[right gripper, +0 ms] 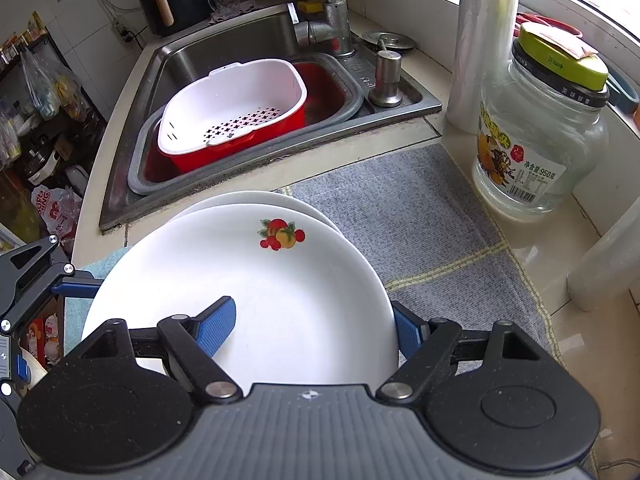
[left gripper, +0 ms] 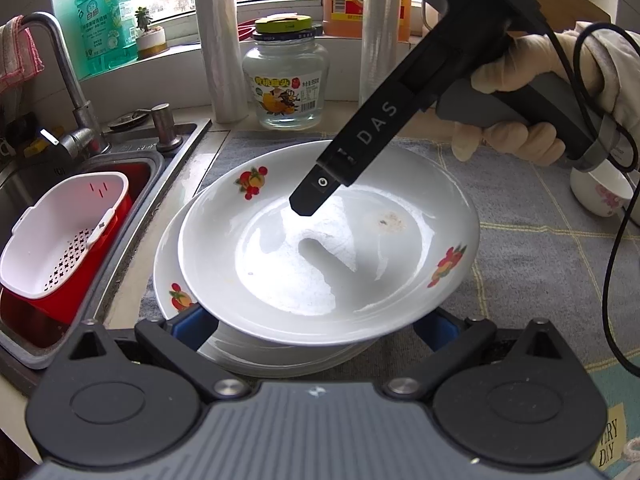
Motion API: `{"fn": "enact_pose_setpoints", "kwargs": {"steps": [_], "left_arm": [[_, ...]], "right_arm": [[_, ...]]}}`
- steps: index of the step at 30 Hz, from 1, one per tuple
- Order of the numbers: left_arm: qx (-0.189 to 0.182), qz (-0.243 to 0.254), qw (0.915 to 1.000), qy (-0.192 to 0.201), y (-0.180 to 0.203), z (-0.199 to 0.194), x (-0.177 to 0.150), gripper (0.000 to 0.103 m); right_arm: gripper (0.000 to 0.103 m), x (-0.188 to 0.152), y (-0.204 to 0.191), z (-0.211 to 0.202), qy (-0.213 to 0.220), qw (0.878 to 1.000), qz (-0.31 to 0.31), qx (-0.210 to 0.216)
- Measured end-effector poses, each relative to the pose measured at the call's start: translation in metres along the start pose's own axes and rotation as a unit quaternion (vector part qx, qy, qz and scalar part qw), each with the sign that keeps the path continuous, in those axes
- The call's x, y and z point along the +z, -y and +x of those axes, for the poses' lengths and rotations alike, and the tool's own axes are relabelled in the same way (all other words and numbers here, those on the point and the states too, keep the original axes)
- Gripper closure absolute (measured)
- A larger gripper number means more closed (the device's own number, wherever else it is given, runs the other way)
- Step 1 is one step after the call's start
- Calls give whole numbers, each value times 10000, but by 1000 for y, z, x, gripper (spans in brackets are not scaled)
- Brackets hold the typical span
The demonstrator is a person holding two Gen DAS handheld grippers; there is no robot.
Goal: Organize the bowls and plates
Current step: 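Lower the plate onto the stack and open the right tool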
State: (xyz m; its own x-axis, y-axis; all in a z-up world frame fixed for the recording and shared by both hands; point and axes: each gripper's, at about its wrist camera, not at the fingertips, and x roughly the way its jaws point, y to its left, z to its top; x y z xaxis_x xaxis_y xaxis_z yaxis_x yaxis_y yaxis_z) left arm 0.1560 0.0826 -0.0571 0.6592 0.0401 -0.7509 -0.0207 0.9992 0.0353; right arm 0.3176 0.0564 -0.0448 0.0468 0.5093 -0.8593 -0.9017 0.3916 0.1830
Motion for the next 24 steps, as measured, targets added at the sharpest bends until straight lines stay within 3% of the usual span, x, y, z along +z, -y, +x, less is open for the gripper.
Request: {"fn": "enact_pose_setpoints", "kwargs": {"steps": [24], "left_arm": [[-68, -188, 9983, -546, -14, 12, 12, 1]], "right_arm": [[17, 1, -9, 12, -99, 9994, -275, -161]]}}
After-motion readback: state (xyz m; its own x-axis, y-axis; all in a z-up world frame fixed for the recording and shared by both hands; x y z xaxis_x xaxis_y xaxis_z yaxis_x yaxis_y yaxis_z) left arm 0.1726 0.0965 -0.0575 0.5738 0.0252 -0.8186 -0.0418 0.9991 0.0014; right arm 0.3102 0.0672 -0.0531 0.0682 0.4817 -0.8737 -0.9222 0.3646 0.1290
